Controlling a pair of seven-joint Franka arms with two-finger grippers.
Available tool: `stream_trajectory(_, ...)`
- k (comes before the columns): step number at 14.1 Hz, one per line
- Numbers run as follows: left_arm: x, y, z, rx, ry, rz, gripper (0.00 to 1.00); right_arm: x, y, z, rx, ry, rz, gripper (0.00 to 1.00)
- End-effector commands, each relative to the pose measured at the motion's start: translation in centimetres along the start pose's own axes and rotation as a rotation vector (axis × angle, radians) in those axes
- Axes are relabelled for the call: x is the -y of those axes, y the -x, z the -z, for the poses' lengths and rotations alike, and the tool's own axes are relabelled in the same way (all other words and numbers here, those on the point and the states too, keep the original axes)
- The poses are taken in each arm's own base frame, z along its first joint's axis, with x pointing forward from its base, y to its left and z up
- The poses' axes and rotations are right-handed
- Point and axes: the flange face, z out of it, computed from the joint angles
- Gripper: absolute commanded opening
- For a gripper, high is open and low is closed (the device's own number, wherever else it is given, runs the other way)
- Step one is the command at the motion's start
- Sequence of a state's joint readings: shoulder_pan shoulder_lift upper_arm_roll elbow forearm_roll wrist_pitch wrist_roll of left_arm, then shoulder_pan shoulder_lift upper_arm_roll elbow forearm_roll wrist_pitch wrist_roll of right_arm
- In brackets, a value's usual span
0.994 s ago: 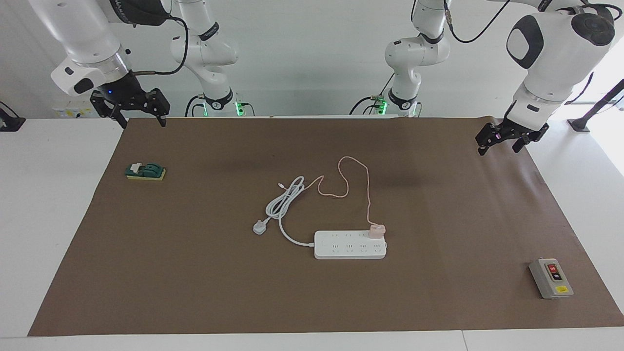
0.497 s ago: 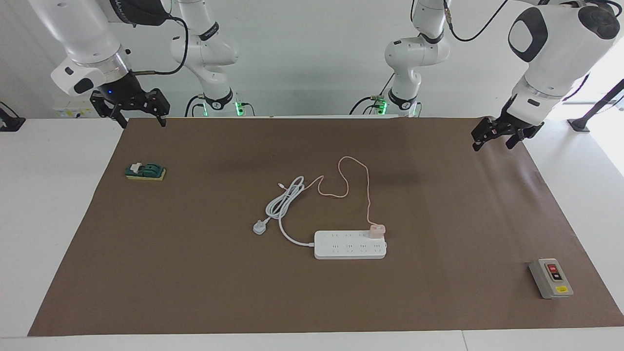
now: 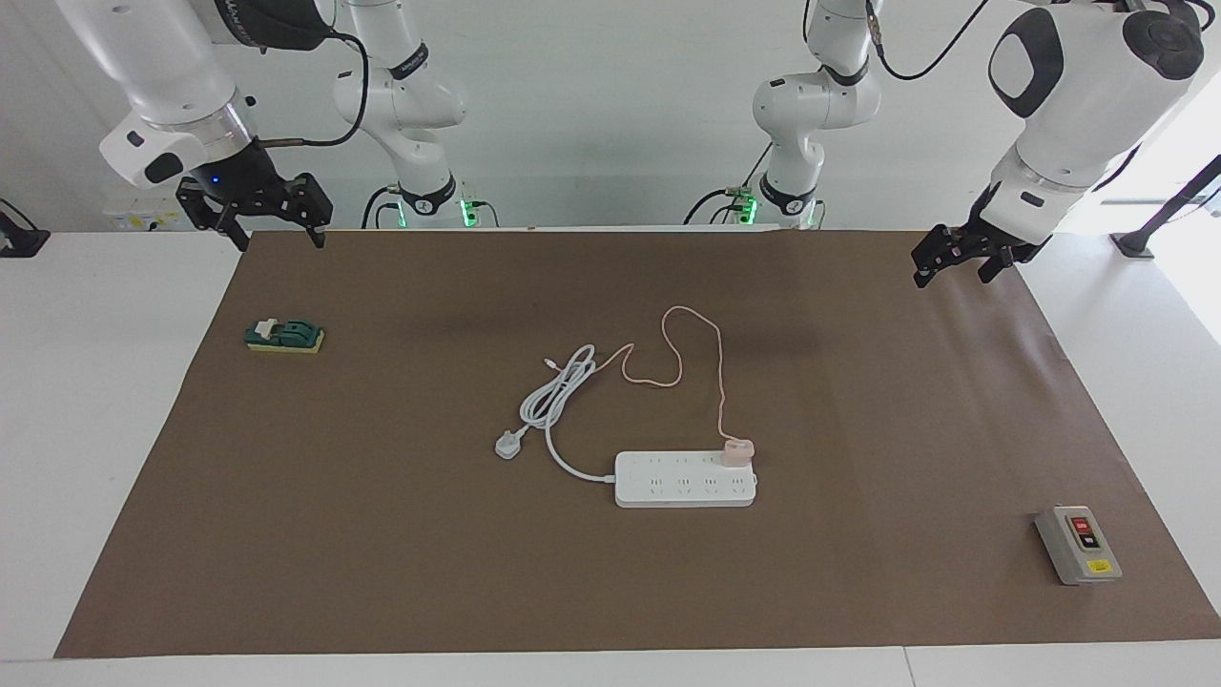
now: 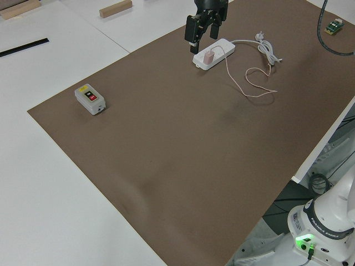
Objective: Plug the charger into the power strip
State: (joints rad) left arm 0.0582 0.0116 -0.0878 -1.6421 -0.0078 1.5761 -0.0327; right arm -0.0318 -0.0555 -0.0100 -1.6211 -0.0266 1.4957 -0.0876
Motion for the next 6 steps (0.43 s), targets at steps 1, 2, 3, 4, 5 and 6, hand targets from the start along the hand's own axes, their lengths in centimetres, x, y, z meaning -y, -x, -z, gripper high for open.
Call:
stream_trajectory(1,-0.39,0.08,0.5,0.013,0.007,0.001,1.0,0.01,0.49,0.1,-0.012,-0.001,-0.015,1.0)
stream_trajectory(2,-0.55,0.08,0.49,0.013,0.005,-0.005,1.0,0.01,0.49,0.1,-0.012,-0.001,-0.015,1.0)
stream_trajectory(3,-0.55,0.08,0.49,0.013,0.005,-0.008,1.0,0.01,0.49,0.1,-0.012,-0.001,-0.015,1.0)
stream_trajectory(4,-0.55,0.08,0.49,0.013,0.005,-0.008,1.0,0.01,0.49,0.1,-0.012,-0.001,-0.015,1.0)
stream_trajectory(5,-0.46,0.08,0.5,0.013,0.005,-0.006,1.0,0.01,0.49,0.1,-0.012,-0.001,-0.015,1.0)
stream_trajectory(6,-0.46,0.08,0.5,0.013,0.005,-0.005,1.0,0.01,0.49,0.1,-0.012,-0.001,-0.015,1.0)
